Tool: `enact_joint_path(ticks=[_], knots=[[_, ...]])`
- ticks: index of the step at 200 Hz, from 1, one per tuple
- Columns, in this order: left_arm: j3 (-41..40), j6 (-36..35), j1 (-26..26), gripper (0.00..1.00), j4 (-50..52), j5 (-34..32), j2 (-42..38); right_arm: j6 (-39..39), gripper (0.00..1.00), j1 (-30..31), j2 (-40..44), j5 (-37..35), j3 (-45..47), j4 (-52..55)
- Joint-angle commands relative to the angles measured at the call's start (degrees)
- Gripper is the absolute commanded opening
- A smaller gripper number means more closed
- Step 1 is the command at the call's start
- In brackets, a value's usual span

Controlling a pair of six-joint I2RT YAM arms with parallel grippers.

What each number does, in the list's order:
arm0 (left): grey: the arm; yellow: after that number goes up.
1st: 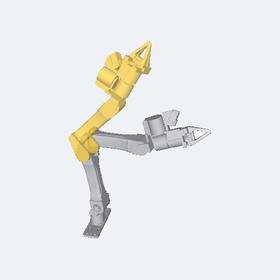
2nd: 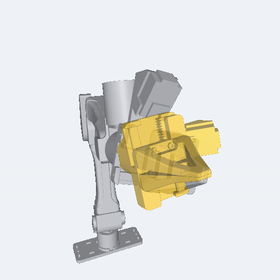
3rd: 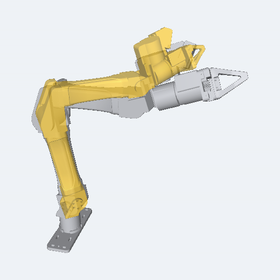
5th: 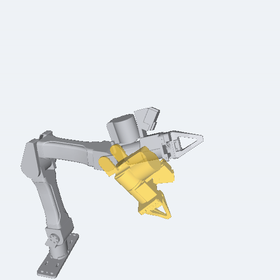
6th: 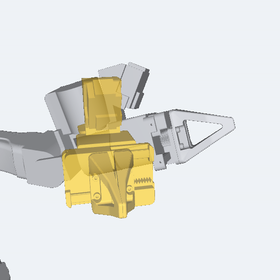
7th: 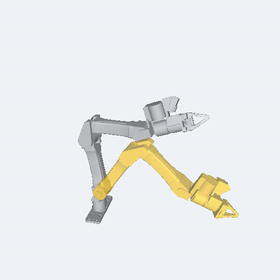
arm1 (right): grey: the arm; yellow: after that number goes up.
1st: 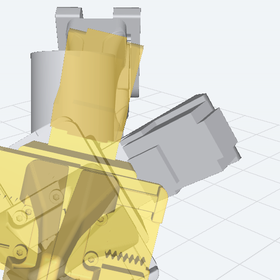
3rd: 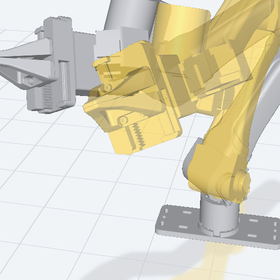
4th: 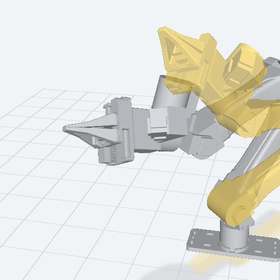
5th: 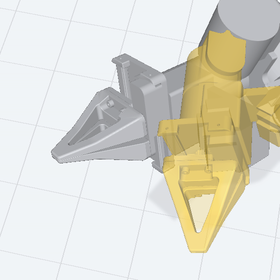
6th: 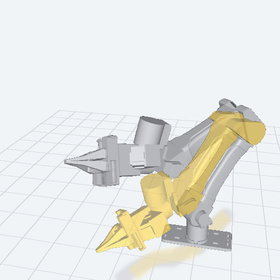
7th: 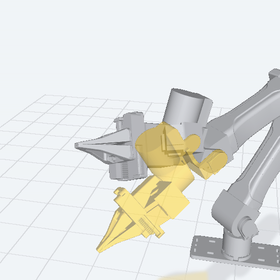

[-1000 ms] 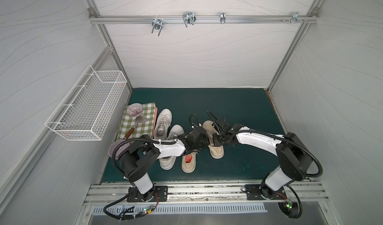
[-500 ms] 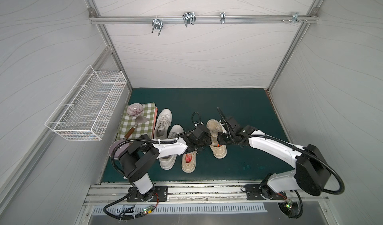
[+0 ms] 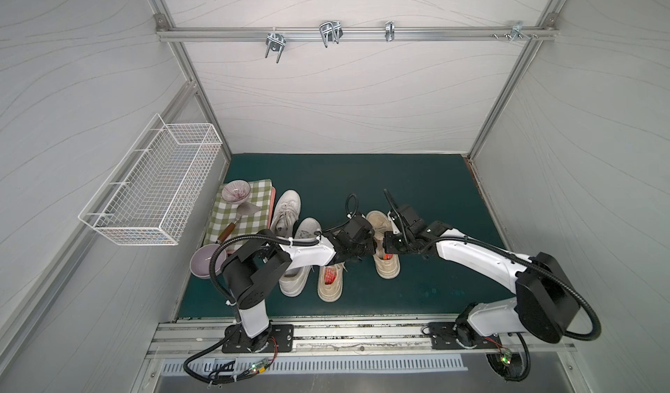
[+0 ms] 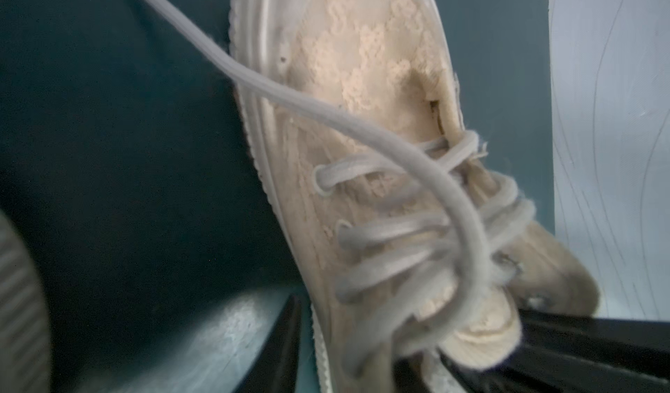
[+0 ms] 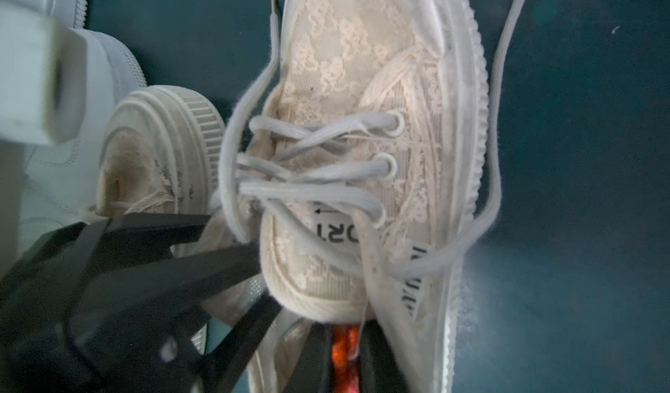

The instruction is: Remove the insole from the shoe

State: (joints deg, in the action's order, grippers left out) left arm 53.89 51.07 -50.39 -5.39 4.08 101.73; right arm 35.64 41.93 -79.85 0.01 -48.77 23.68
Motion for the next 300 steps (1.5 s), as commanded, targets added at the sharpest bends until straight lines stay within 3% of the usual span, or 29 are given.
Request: enact_joint_path(ticks=[1, 24, 54, 157, 214, 253, 300], knots=[[2.1, -0.1, -0.4, 0.40, 1.3, 1.3, 2.3, 1.0, 0.00, 1.1, 0.5, -0.4, -1.0, -4.5], [3.7, 0.2, -0.2, 0.43, 4.7, 0.5, 3.9, 1.4, 0.00, 1.3, 2.1, 0.2, 0.0, -5.6], [5.3, -0.2, -0.2, 0.39, 8.7, -2.9, 5.1, 2.1, 0.00, 1.3, 5.7, 0.5, 0.8, -5.2], [5.3, 0.4, 1.5, 0.10, 18.5, -13.0, 4.2, 4.2, 0.00, -1.2, 14.8, 1.3, 2.9, -2.5], [5.8, 0.4, 2.5, 0.00, 22.0, -16.3, 4.6, 3.8, 0.00, -2.6, 19.2, 1.5, 1.7, -0.1], [6.8, -0.8, 2.4, 0.00, 22.2, -16.0, 5.2, 4.9, 0.00, -2.7, 16.4, 1.7, 2.8, -2.4], [7.3, -4.2, 0.0, 0.00, 17.3, -12.3, 4.1, 6.1, 0.00, -3.2, 3.8, 2.7, -0.8, -1.7]])
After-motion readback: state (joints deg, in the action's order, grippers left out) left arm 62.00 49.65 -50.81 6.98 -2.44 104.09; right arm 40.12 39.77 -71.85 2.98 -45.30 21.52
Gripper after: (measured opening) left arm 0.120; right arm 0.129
